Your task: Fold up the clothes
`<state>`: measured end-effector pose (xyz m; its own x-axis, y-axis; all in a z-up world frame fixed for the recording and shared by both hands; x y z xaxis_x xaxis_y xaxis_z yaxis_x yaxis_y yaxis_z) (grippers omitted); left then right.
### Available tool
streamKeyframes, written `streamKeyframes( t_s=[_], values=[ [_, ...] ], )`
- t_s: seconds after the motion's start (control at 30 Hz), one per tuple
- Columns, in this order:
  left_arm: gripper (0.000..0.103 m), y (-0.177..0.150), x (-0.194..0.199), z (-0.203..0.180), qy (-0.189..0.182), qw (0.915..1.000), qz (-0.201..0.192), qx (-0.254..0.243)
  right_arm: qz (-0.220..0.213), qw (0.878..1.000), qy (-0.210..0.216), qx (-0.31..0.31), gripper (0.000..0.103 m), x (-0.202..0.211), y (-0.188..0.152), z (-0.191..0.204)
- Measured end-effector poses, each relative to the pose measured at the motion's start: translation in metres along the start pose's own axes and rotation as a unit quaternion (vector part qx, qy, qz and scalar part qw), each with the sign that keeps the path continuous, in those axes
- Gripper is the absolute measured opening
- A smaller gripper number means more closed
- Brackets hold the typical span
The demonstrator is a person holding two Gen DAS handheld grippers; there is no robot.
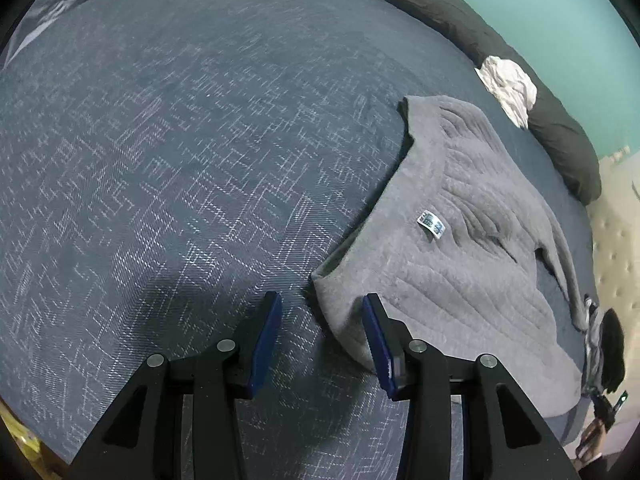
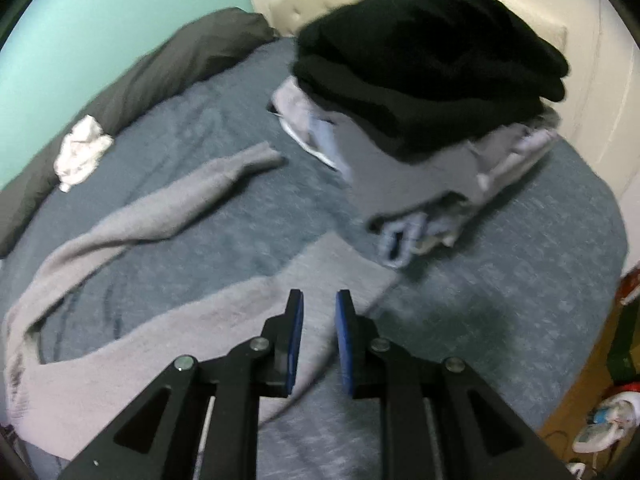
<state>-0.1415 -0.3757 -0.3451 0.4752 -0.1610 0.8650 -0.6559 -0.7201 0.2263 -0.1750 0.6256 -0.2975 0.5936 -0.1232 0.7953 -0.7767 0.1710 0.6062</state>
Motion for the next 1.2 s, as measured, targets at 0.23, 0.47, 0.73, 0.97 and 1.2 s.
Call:
streamKeyframes(
  t_s=[0.23, 0.47, 0.73, 0.97, 1.2],
  values=[
    [0.041, 0.000, 0.002, -0.002, -0.001, 0.9999, -0.003, -0.013, -0.027, 0.995, 0.077, 0.064, 0.027, 0.006, 0.030, 0.083],
    [0.017, 0.000, 0.004, -0.009, 0.002, 0.9993, 0.000, -0.037, -0.035, 0.981, 0.145, 0.123, 0.028, 0.004, 0.057, 0.181],
    [0.047, 0.028, 0.035, -0.025, 0.003, 0.9978, -0.044, -0.050, -0.032, 0.970, 0.173, 0.168, 0.028, -0.003, 0.060, 0.233],
    [0.047, 0.075, 0.004, -0.082, -0.017, 0.9964, -0.036, -0.074, -0.022, 0.971, 0.174, 0.163, 0.028, -0.024, 0.062, 0.237],
    [0.048, 0.112, -0.040, -0.133, -0.027, 0.9952, -0.025, -0.091, -0.010, 0.973, 0.165, 0.160, 0.028, -0.051, 0.067, 0.237]
  ],
)
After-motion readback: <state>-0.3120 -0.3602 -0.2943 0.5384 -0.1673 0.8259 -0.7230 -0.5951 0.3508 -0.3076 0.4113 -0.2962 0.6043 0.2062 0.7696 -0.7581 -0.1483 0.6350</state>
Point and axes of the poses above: each gripper's, at about its wrist camera, not at the fingertips, and x roughly against the way its jaws point, z to its left, y to its top, the point moved 4 cm from there along -x, roughly the way its jaws point, and after that the axes turned 14 degrees about x, right-handed, at the moved point
